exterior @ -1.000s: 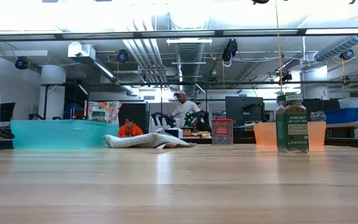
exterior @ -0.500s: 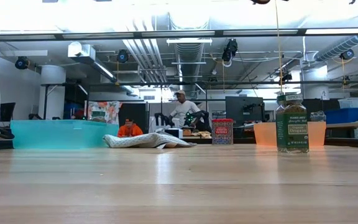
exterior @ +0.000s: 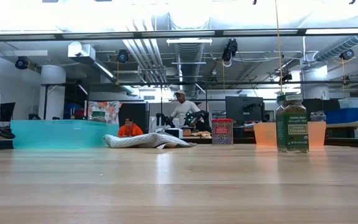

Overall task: Sort spices by type
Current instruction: Put the orange seasoning pack into the black bin

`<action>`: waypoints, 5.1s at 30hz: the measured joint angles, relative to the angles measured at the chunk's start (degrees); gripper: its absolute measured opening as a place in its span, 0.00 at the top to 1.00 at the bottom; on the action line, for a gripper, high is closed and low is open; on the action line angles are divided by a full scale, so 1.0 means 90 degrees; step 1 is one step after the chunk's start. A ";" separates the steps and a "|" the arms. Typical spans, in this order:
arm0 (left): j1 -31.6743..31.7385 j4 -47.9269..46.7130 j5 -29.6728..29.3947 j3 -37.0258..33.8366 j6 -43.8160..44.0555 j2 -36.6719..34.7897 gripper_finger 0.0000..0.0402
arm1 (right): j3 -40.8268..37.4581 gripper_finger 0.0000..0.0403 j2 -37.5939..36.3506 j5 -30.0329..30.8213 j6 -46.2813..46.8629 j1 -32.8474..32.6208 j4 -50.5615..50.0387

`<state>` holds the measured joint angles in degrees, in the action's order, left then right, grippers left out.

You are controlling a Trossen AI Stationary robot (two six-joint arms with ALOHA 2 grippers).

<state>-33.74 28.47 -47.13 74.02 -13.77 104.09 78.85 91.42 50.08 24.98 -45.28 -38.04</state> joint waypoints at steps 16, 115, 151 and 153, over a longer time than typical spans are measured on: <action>-0.0325 0.0248 -0.0037 0.0048 -0.0468 -0.0017 1.00 | 0.0151 0.37 -0.0313 -0.0286 -0.0376 -0.0024 0.1433; -0.2738 -1.3044 0.3931 0.1542 1.3185 -0.1357 1.00 | -0.0558 0.98 -0.0229 -0.0565 -0.0268 0.0702 0.1355; -0.2940 -1.1586 0.4848 -0.0323 1.4089 -0.1411 0.93 | -0.0561 0.98 -0.0229 -0.0615 -0.0297 0.0702 0.1348; -0.2940 -1.1597 0.4975 -0.0323 1.4089 -0.1411 0.93 | -0.0561 0.98 -0.0229 -0.0616 -0.0297 0.0702 0.1346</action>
<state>-60.20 -75.90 -2.35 71.11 113.03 91.39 73.80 89.36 44.54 22.31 -38.96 -25.93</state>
